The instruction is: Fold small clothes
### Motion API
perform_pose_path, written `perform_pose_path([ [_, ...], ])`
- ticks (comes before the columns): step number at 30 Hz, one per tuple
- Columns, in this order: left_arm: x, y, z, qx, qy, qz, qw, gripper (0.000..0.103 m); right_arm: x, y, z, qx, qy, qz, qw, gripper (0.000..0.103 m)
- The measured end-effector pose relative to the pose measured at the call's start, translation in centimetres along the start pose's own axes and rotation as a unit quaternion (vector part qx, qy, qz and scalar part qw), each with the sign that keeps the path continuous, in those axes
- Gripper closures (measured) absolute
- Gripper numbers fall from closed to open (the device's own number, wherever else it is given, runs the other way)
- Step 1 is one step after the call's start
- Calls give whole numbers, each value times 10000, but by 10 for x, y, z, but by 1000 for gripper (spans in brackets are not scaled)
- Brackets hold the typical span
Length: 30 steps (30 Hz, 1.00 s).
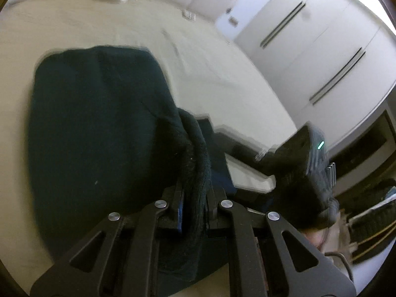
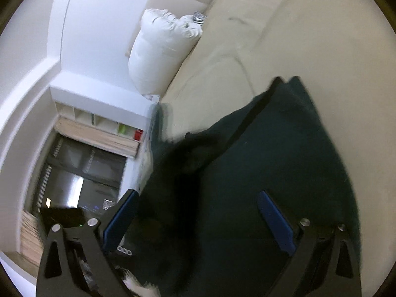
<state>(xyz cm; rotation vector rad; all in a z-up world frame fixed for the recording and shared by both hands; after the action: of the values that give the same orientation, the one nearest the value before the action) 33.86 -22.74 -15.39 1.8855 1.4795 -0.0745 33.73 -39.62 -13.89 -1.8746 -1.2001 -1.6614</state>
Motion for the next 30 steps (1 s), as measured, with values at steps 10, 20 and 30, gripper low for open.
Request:
perform_pose_path([
  [10,14,-12,-75,-644,-447,55,9969,25,10,-1,27,581,-387,-120,9975,3],
  [20,83,-34,-105,-695,-5,-261,9972,25,-1,-15,43,1549,-1581,-736,9724,82],
  [30,65,-19,-70,-609,226,159,9978,25,-7,-25,-39,491,-1564,-789,9833,89],
])
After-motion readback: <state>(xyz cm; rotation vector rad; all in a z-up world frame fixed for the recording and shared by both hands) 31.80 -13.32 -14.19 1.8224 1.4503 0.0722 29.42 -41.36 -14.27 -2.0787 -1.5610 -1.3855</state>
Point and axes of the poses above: each gripper's, at about its wrist camera, not at the fingertips, and z roughly the way its jaws point, x to its left, y to its top, the point moved 9 cm from there along z, roughly the way its jaws point, and after that the axes turned 10 degrees about y, right-handed, at the moved point
